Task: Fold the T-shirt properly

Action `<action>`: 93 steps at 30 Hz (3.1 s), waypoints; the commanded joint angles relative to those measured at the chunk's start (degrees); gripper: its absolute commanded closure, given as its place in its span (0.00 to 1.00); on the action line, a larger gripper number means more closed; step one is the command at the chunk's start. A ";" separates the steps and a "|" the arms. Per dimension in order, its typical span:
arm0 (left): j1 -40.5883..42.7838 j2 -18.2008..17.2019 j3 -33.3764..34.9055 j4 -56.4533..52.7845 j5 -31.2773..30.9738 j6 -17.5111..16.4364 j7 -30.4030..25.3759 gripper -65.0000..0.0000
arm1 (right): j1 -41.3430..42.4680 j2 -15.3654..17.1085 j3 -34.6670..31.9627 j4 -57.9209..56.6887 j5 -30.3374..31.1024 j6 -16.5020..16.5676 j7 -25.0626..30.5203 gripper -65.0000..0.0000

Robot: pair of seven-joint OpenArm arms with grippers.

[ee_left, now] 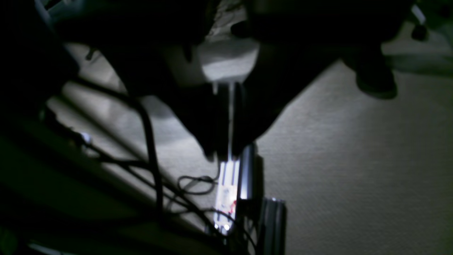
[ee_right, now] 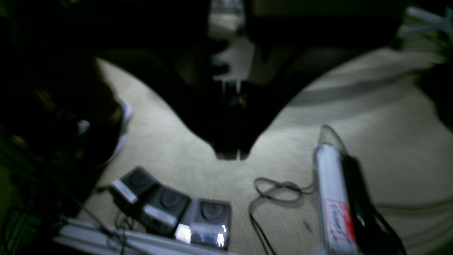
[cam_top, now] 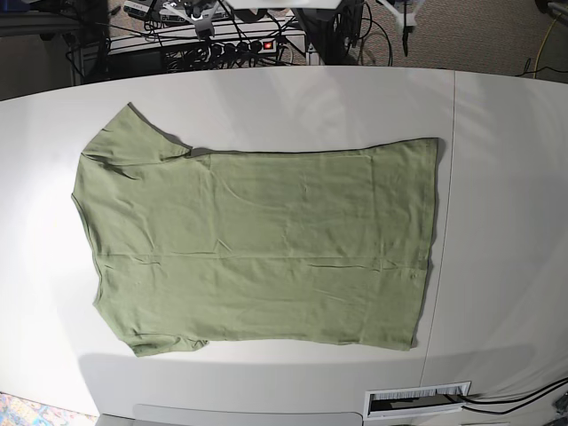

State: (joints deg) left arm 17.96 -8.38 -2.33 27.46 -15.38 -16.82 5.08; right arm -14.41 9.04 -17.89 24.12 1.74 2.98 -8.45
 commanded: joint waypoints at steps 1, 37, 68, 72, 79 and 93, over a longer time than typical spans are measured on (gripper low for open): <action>1.66 -0.85 0.04 1.07 -0.57 -1.84 0.33 1.00 | -0.87 1.05 -1.77 0.35 -0.11 0.24 0.07 1.00; 41.72 -20.26 5.90 68.28 16.52 3.78 1.40 1.00 | -42.75 27.02 5.97 71.06 -14.71 0.07 -14.38 1.00; 47.74 -23.23 5.90 100.91 41.42 14.45 17.53 1.00 | -46.38 27.15 8.63 97.59 -30.75 -0.31 -28.17 1.00; 45.18 -23.23 5.90 101.85 42.40 14.43 17.46 1.00 | -46.38 27.15 8.63 101.15 -34.58 -0.33 -30.10 1.00; 39.82 -23.23 5.92 101.90 42.36 14.19 17.42 1.00 | -46.36 27.15 9.20 104.19 -38.25 -1.97 -30.91 1.00; 29.75 -28.37 5.97 101.92 37.57 7.74 14.36 1.00 | -46.36 27.17 19.04 104.19 -38.91 -1.84 -30.77 1.00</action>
State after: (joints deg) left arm 47.40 -36.27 3.90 128.35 22.04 -9.89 20.51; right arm -60.14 35.73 0.64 127.31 -36.18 1.85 -39.42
